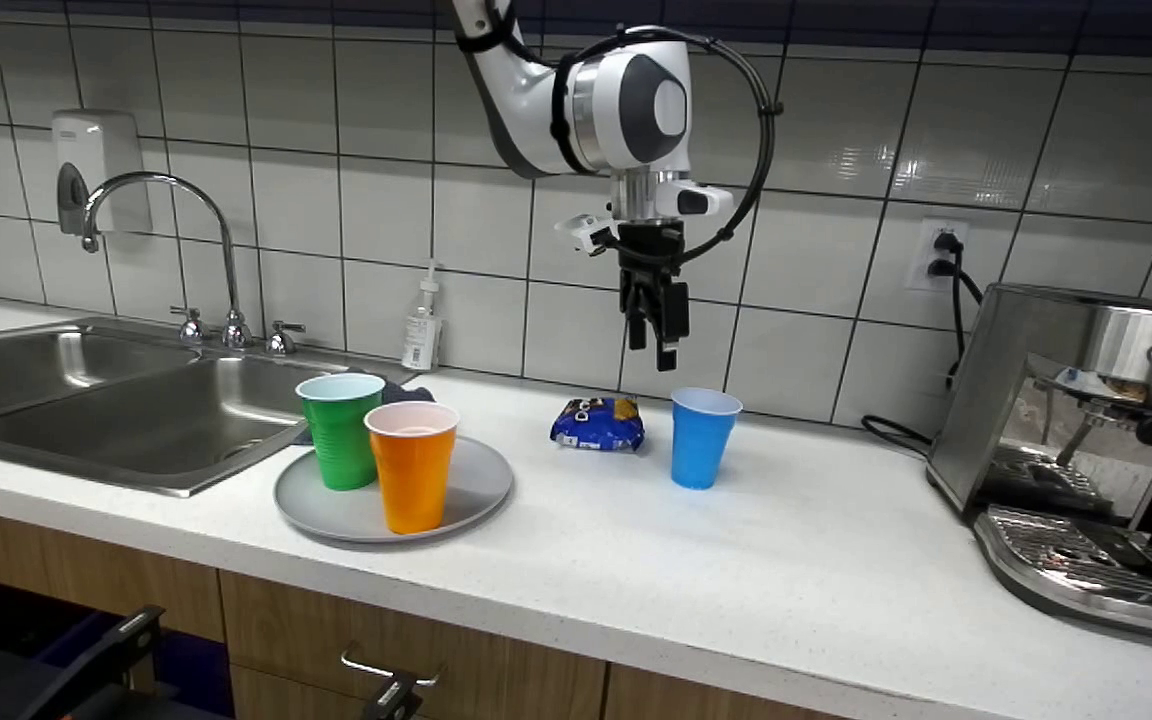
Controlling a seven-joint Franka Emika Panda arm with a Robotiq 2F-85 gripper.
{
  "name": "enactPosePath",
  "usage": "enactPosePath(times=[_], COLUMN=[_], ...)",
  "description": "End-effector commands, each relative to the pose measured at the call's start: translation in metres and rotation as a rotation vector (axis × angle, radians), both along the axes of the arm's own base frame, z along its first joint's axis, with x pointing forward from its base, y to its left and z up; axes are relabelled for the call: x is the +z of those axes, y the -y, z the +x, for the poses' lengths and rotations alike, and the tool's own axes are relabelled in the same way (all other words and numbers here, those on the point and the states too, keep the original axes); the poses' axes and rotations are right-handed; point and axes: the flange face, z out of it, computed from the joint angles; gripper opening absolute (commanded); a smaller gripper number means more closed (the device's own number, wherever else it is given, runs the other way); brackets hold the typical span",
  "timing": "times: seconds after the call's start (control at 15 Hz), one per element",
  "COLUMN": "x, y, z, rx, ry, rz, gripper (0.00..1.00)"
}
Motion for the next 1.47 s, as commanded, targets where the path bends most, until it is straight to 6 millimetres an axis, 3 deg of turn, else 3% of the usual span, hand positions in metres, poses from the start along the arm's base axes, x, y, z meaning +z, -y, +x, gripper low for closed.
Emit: enactPosePath(times=[0.0,0.87,1.4], x=[-0.002,-0.022,-0.045], y=[0.005,0.027,0.045], z=[0.021,0.079,0.1], rx=[-0.002,-0.001,-0.012], ry=[-0.005,-0.018,-0.049], rz=[0.005,-0.001,-0.004], gripper=[1.0,1.0,1.0])
